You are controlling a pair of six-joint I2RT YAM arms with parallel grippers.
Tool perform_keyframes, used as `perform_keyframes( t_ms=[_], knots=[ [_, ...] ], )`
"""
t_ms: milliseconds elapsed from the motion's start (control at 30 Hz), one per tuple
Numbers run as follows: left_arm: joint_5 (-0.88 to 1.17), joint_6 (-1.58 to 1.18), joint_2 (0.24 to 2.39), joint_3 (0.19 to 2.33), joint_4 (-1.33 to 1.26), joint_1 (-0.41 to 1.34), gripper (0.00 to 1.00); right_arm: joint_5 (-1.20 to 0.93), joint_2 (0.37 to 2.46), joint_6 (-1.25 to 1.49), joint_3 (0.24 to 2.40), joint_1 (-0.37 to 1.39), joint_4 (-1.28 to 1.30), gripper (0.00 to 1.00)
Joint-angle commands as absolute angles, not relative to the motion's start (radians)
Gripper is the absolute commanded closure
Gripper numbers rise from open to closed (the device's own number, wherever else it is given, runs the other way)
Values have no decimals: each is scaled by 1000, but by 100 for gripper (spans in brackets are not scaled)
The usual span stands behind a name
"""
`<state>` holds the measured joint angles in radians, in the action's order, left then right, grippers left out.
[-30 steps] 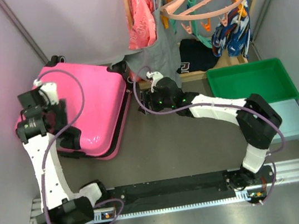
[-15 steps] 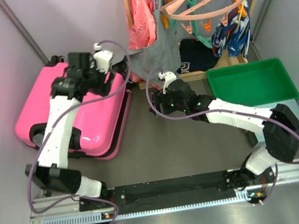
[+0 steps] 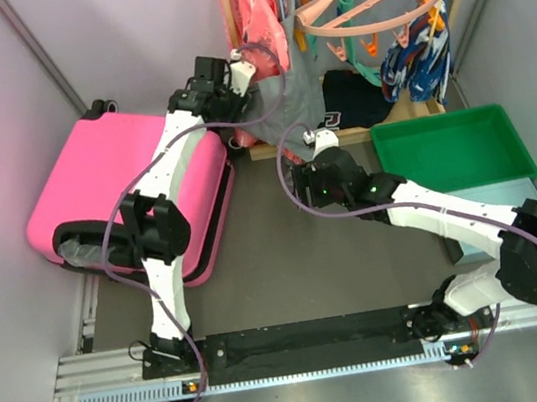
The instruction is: Open, take out, and arrange the luggage
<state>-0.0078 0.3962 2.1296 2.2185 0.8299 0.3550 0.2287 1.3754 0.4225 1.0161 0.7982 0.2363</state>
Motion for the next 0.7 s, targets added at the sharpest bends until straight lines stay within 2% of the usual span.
perform_keyframes(
  t_ms=[0,167,400,533,633,667],
  knots=[
    [-159,423,2180,2276,761,360,44,302,1338,433,1002,808,275,28],
    [-303,448,2221,2272,683,359,40,298,1364,433,1017,808,279,28],
    [-391,476,2270,2289,791,331,29,285,1373,446,1003,807,250,28],
    [-208,437,2272,2283,903,318,33,278,1378,449,996,811,245,28],
    [-120,413,2281,2283,971,319,39,281,1373,451,994,811,250,28],
    [-108,407,2287,2283,1010,319,44,285,1368,451,993,811,249,28]
  ],
)
